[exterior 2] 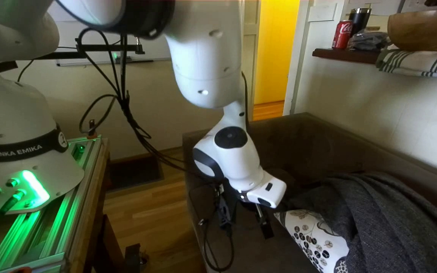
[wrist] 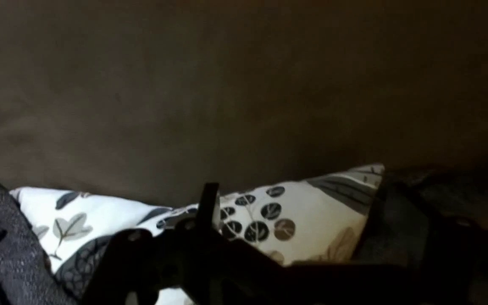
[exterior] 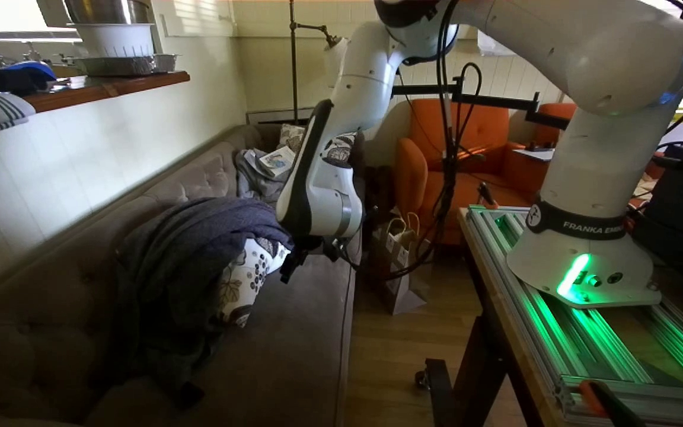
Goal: Put the left pillow upright
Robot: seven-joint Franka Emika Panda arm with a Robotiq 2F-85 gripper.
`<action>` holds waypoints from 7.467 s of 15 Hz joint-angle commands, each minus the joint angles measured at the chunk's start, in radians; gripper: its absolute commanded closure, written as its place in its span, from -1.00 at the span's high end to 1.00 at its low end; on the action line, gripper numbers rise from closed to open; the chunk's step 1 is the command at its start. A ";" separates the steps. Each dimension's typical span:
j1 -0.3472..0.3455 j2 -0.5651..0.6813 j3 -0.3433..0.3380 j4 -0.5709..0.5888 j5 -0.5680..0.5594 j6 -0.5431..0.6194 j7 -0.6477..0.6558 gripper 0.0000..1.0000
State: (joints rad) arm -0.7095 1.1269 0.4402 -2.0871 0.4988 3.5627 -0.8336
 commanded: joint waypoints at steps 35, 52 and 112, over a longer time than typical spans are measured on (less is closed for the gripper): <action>0.667 0.373 -0.581 0.766 -0.159 -0.349 1.143 1.00; 0.614 0.357 -0.523 0.770 -0.160 -0.350 1.196 -0.78; 0.639 -0.671 -0.625 0.090 -0.461 -0.638 0.993 -0.96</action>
State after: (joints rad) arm -0.2031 0.3913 -0.0545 -2.1330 0.1837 2.8996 0.0571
